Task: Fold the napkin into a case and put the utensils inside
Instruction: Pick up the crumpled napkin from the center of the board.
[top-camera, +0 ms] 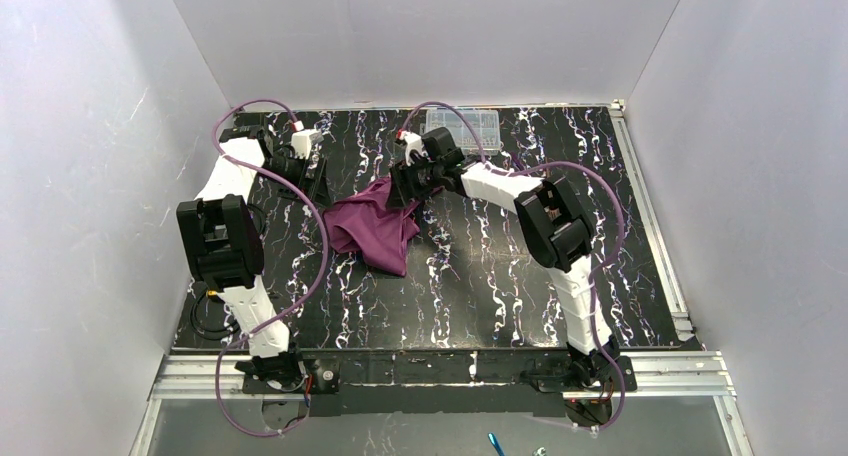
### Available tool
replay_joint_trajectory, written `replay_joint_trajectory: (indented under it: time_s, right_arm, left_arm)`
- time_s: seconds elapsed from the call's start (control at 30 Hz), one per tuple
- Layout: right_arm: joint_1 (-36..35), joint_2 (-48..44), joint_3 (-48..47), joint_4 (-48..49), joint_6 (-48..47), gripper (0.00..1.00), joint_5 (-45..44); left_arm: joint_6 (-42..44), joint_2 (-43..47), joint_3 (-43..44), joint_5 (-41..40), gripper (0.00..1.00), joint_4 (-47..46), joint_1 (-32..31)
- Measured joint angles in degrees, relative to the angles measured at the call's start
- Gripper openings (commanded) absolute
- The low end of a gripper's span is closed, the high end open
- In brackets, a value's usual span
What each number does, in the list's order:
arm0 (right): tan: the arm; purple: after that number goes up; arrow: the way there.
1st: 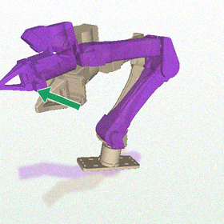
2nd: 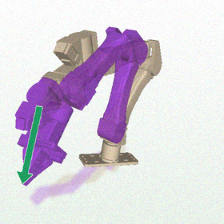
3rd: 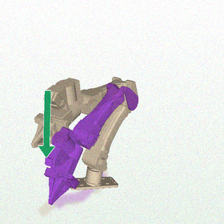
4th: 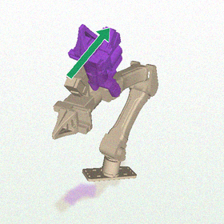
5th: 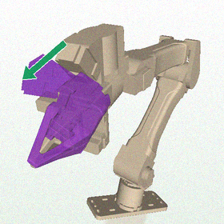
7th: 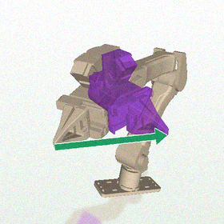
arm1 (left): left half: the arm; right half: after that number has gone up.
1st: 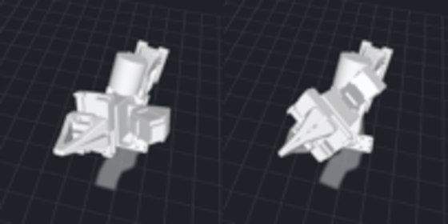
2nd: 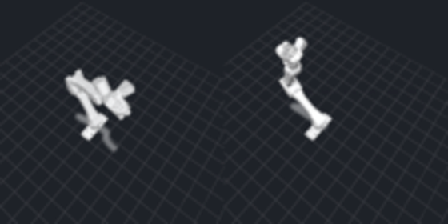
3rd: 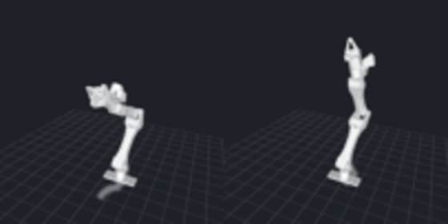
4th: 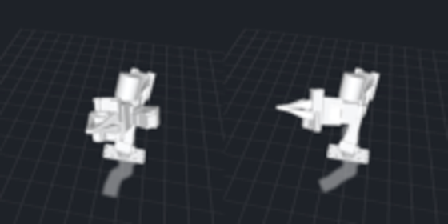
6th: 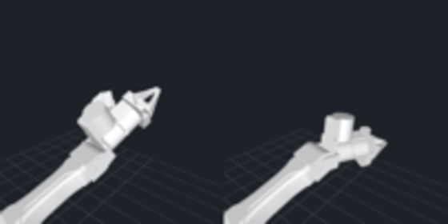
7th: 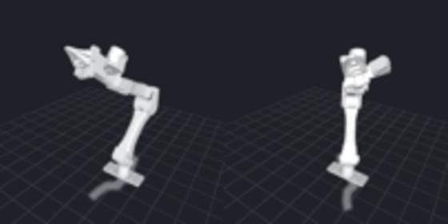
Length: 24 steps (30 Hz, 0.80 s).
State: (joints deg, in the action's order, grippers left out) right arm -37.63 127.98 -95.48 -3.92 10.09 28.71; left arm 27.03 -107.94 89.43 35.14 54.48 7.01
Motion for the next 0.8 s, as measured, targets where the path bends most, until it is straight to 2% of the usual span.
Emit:
replay_joint_trajectory:
  time_s: [0.13,0.27,0.47,0.53,0.6,0.67,0.8]
  right_arm:
    - [0.9,0.0,0.0,0.7,0.4,0.67,0.0]
    - [1.6,0.1,0.0,1.5,1.5,0.52,0.2]
    - [1.8,1.4,-0.1,4.3,4.3,0.46,2.4]
    - [1.8,1.8,-0.1,5.4,5.4,0.36,3.7]
    - [1.7,2.1,-0.1,6.0,6.3,0.16,4.8]
    - [1.7,2.3,-0.1,6.5,7.0,0.01,5.7]
    - [1.7,2.3,-0.1,6.7,7.9,0.01,6.2]
  left_arm:
    - [0.7,0.0,0.0,0.0,0.8,0.0,0.0]
    - [1.1,0.0,0.0,0.0,0.8,0.0,0.0]
    - [2.1,0.0,0.0,0.0,0.82,0.4,0.0]
    - [2.6,0.0,0.0,0.0,0.82,0.8,0.0]
    - [3.0,0.0,0.0,0.0,0.83,1.2,0.0]
    - [3.3,-0.3,0.0,0.1,0.83,1.5,0.0]
    - [4.5,-0.8,0.0,0.1,0.83,1.9,0.0]
